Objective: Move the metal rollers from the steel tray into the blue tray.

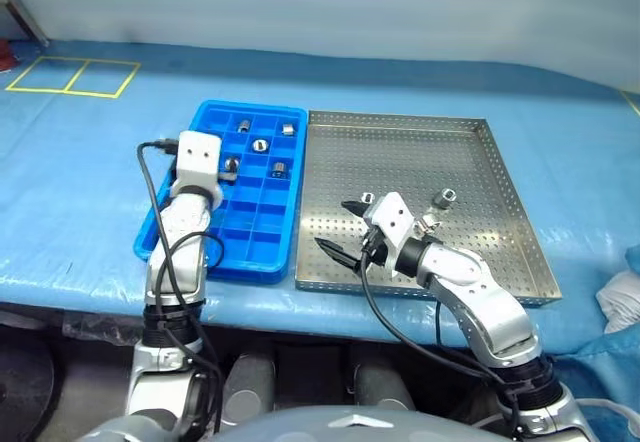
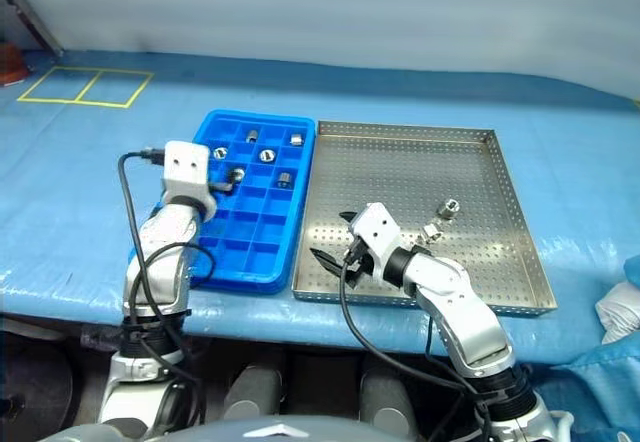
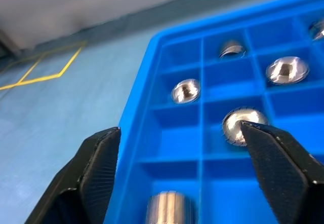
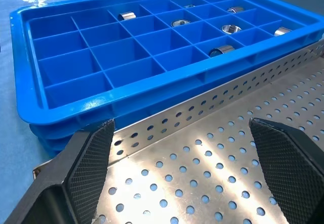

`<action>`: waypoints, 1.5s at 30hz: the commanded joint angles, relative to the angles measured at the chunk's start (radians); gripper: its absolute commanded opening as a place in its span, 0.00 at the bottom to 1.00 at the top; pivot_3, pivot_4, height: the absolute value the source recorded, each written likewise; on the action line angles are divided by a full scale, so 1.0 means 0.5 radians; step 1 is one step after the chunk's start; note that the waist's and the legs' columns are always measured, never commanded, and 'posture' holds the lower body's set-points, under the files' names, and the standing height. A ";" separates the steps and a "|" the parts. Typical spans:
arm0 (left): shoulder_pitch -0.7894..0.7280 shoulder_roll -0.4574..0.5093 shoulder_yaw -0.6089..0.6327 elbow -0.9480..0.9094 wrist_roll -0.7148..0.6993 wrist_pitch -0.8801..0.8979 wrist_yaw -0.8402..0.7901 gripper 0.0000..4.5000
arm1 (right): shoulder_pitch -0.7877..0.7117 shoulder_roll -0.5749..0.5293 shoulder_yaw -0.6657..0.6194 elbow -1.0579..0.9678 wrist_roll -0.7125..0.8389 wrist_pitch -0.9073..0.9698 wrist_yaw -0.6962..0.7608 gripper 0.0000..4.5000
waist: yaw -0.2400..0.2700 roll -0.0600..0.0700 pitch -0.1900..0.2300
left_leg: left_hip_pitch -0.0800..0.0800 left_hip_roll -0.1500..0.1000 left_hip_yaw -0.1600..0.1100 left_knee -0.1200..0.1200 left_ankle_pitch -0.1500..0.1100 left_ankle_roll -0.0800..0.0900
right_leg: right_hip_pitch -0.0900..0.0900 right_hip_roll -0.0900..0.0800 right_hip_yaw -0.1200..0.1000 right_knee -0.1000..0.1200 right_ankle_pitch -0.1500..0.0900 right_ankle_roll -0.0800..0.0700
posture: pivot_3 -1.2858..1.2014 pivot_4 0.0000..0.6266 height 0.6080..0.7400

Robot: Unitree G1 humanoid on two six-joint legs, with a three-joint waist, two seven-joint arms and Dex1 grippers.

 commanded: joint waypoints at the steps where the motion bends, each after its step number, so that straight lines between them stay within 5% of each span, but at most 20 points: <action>1: -0.156 0.021 -0.298 -0.049 -0.295 -0.088 -0.513 0.93 | 0.018 -0.102 -0.125 -0.125 -0.049 0.013 -0.042 1.00 | 0.000 0.000 0.000 | 0.000 -0.001 0.001 0.000 0.000 0.000 | 0.000 -0.001 0.000 -0.001 0.000 0.000 | 0.57 0.24 1.00; 10: -0.543 0.162 -0.821 0.666 -0.110 -0.267 -0.870 0.93 | 0.243 -0.273 -0.335 -0.364 -0.101 0.100 -0.152 1.00 | -0.124 0.001 0.000 | 0.000 0.000 0.002 -0.005 0.000 0.001 | -0.001 0.000 0.002 -0.005 0.000 0.000 | 0.51 0.24 1.00; 23: -0.716 -0.028 -0.905 1.423 0.091 -0.493 -0.745 0.93 | 0.379 -0.196 -0.315 -0.446 -0.123 0.082 -0.237 1.00 | -0.228 0.000 0.000 | -0.001 -0.001 0.003 -0.004 0.000 0.001 | -0.002 0.000 0.004 -0.006 0.000 0.001 | 0.49 0.24 1.00; 26: -0.714 -0.053 -0.897 1.471 0.114 -0.498 -0.721 0.80 | 0.366 -0.194 -0.305 -0.432 -0.130 0.067 -0.231 1.00 | -0.230 0.000 0.000 | 0.000 -0.001 0.003 -0.004 0.000 0.001 | -0.002 0.000 0.004 -0.005 0.000 0.001 | 0.49 0.24 1.00; 32: -0.691 -0.053 -0.891 1.455 0.130 -0.511 -0.722 0.38 | 0.337 -0.182 -0.274 -0.398 -0.153 0.052 -0.221 1.00 | -0.228 0.000 0.000 | 0.000 -0.001 0.003 -0.004 -0.001 0.001 | -0.002 0.000 0.004 -0.005 0.000 0.001 | 0.50 0.24 1.00; 45: -0.668 -0.032 -0.881 1.430 0.138 -0.528 -0.723 0.38 | 0.308 -0.162 -0.236 -0.352 -0.174 0.022 -0.207 1.00 | -0.228 0.000 0.000 | 0.001 0.000 0.003 -0.004 0.000 0.001 | -0.003 0.000 0.004 -0.001 0.000 0.001 | 0.50 0.24 1.00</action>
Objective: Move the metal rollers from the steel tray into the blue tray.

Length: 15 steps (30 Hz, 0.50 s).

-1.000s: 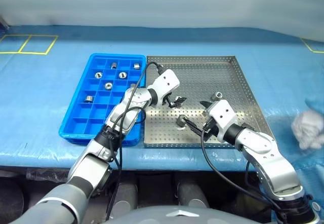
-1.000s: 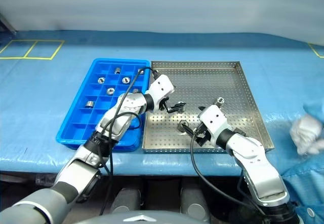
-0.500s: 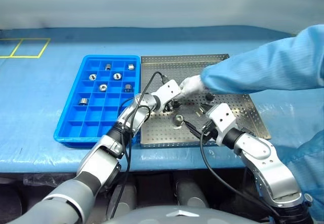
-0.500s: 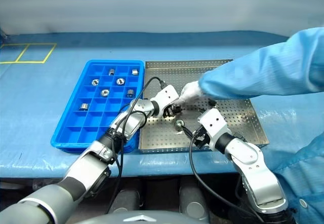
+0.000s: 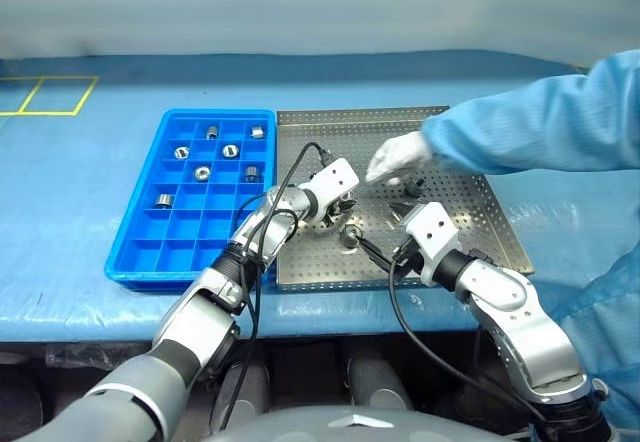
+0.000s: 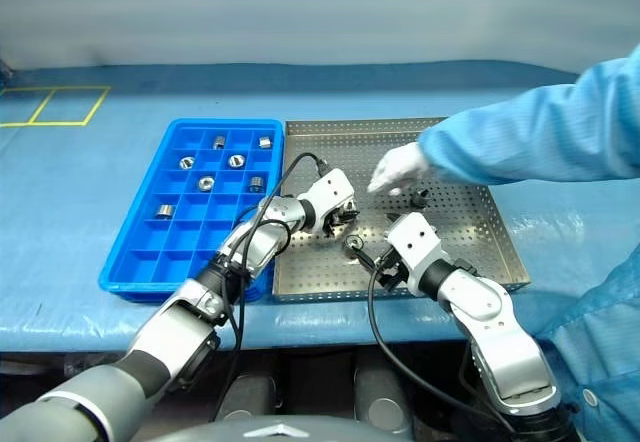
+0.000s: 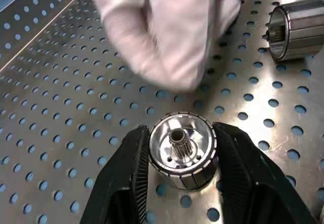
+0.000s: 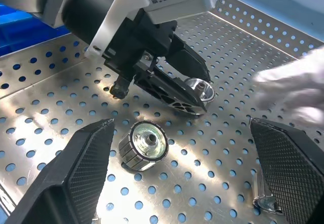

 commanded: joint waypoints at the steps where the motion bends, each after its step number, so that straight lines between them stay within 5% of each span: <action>1: -0.007 -0.001 0.023 -0.060 0.022 -0.022 0.009 0.38 | -0.027 0.012 -0.009 -0.031 0.001 -0.053 0.003 1.00 | 0.004 0.000 0.000 | 0.000 0.000 0.000 0.000 0.000 0.000 | 0.000 0.000 0.000 0.000 0.000 0.000 | 0.50 0.24 1.00; 7: 0.019 0.034 0.063 -0.176 0.006 -0.007 0.029 0.38 | -0.029 0.016 -0.001 -0.027 -0.001 -0.057 0.007 1.00 | 0.004 0.000 0.000 | 0.000 0.000 0.000 0.000 0.000 0.000 | 0.000 0.000 0.000 -0.001 0.000 0.000 | 0.50 0.24 1.00; 15: 0.301 0.353 0.336 -1.151 -0.234 0.473 -0.143 0.38 | -0.093 0.068 0.079 0.075 0.045 -0.090 0.091 1.00 | 0.002 0.000 0.000 | 0.001 0.002 0.000 -0.002 0.000 0.000 | -0.001 0.001 0.000 0.002 -0.001 -0.001 | 0.53 0.24 1.00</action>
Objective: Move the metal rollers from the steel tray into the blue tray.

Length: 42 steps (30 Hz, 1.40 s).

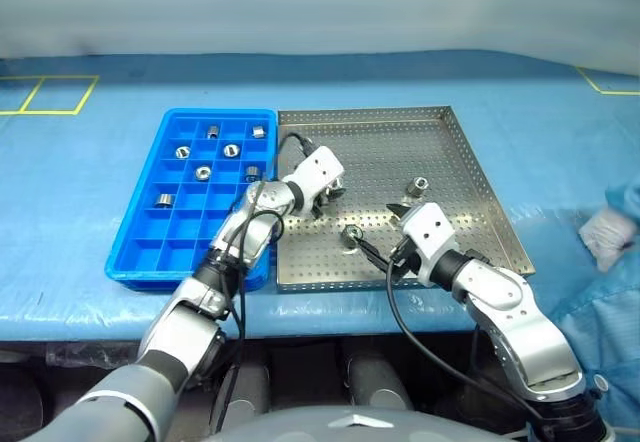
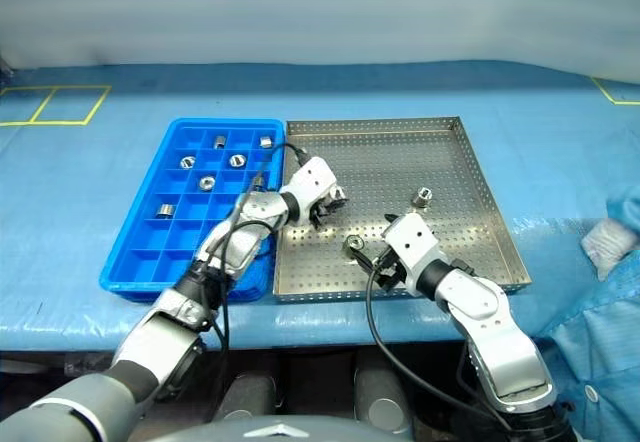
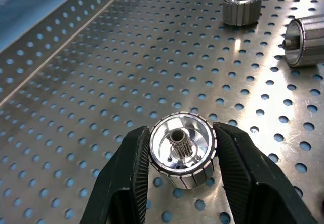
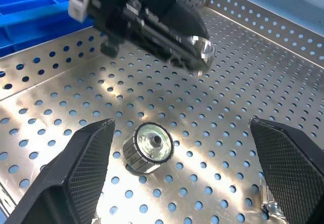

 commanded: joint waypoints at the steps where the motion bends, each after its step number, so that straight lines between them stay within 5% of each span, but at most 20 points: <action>1: 0.120 0.171 0.168 -0.589 -0.156 0.293 -0.122 0.38 | -0.083 0.044 0.063 0.056 0.047 -0.070 0.067 1.00 | 0.000 0.000 0.000 | 0.001 0.000 0.000 0.000 0.000 0.000 | 0.000 0.000 0.000 0.000 0.000 0.000 | 0.54 0.24 1.00; 14: 0.951 0.711 0.834 -2.027 -0.261 1.224 0.087 0.38 | -0.404 0.157 0.296 0.424 0.051 -0.213 0.302 1.00 | 0.149 -0.008 0.005 | 0.000 0.002 -0.006 -0.002 0.000 0.000 | 0.001 0.000 -0.007 0.001 -0.003 -0.006 | 0.64 0.24 1.00; 18: 1.215 0.748 0.998 -2.247 -0.233 1.418 0.172 0.38 | -0.517 0.182 0.332 0.556 0.044 -0.264 0.379 1.00 | 0.227 -0.010 0.006 | 0.000 0.002 -0.008 -0.002 0.000 0.000 | 0.001 -0.001 -0.010 0.000 -0.004 -0.007 | 0.67 0.24 1.00; 37: 1.326 0.615 0.914 -1.867 -0.232 1.313 0.504 0.38 | -0.531 0.165 0.305 0.535 0.040 -0.253 0.421 1.00 | 0.423 -0.009 0.005 | -0.001 0.004 -0.007 -0.014 -0.003 -0.006 | -0.001 -0.002 -0.015 -0.013 -0.005 -0.009 | 0.66 0.24 1.00; 42: 1.282 0.623 0.865 -1.839 -0.272 1.233 0.470 0.72 | -0.513 0.149 0.283 0.508 0.037 -0.246 0.398 1.00 | 0.414 -0.009 0.005 | -0.002 0.005 -0.004 -0.014 -0.004 -0.007 | 0.000 -0.002 -0.015 -0.021 -0.005 -0.009 | 0.65 0.24 1.00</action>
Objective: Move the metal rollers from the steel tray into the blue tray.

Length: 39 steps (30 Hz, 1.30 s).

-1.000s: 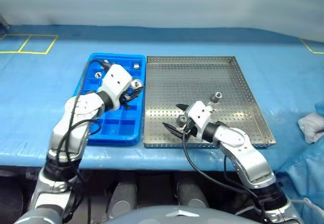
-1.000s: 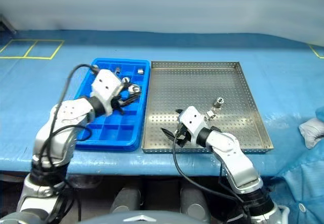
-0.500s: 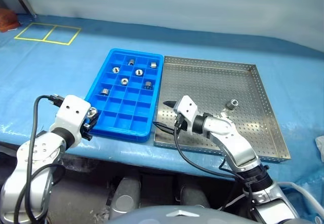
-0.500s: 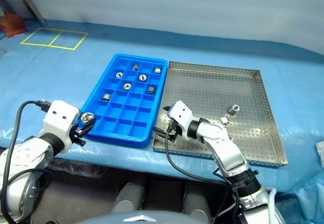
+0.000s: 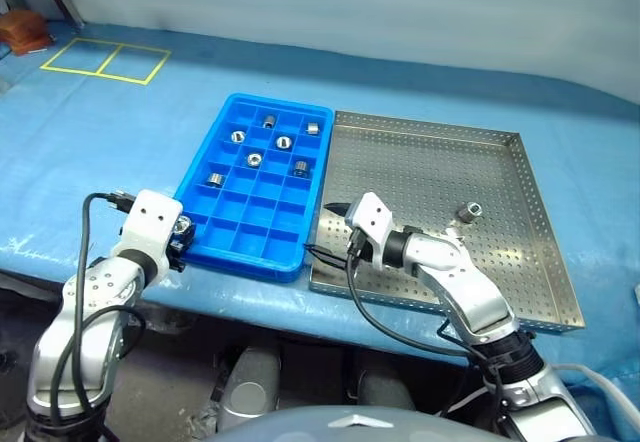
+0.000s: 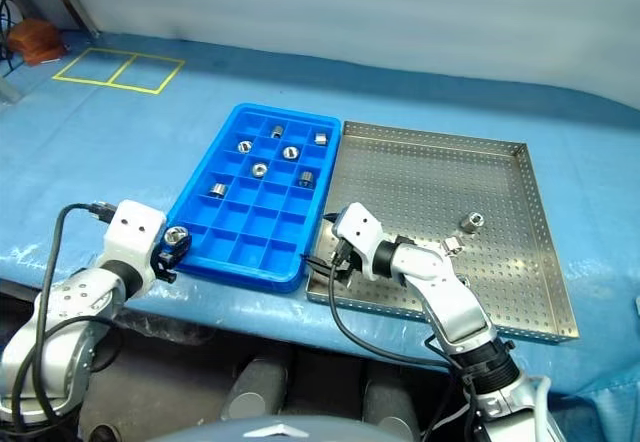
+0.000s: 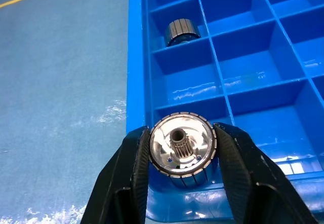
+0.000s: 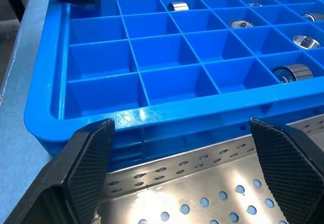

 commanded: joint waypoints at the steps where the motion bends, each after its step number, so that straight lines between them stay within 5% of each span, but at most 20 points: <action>1: -0.039 -0.039 -0.003 -0.040 -0.117 -0.135 -0.079 0.80 | 0.008 -0.013 -0.062 -0.089 0.011 -0.011 -0.028 1.00 | -0.004 0.000 0.000 | 0.000 0.000 0.000 0.000 0.000 -0.001 | 0.000 0.000 0.000 -0.002 0.000 0.000 | 0.64 0.24 1.00; 11: -0.394 -0.220 -0.408 0.116 -0.452 -0.586 -0.410 0.80 | 0.108 -0.100 -0.155 -0.263 0.013 0.054 -0.096 1.00 | -0.020 0.000 0.000 | -0.003 0.000 0.001 0.002 -0.001 -0.002 | 0.002 0.000 0.000 -0.004 0.001 0.001 | 0.61 0.24 1.00; 24: -1.141 -0.344 -1.156 1.286 -0.158 -1.260 -0.841 0.80 | 0.654 -0.372 -0.510 -0.808 -0.011 0.307 -0.273 1.00 | -0.223 0.002 -0.001 | -0.006 -0.001 0.002 0.009 -0.003 0.003 | 0.003 0.001 0.002 -0.004 0.002 0.003 | 0.52 0.24 1.00; 31: -1.279 -0.492 -1.327 1.730 -0.004 -1.486 -0.955 0.80 | 0.818 -0.340 -0.578 -0.961 -0.018 0.380 -0.381 1.00 | -0.368 0.003 -0.002 | -0.004 0.000 0.004 0.014 -0.004 0.005 | 0.004 0.002 0.005 -0.001 0.003 0.005 | 0.48 0.24 1.00; 39: -1.263 -0.506 -1.302 1.784 0.053 -1.542 -0.981 0.80 | 0.868 -0.323 -0.581 -0.978 -0.031 0.383 -0.439 1.00 | -0.423 0.003 -0.002 | -0.002 0.000 0.007 0.016 -0.004 0.005 | 0.003 0.002 0.009 0.005 0.003 0.006 | 0.47 0.24 1.00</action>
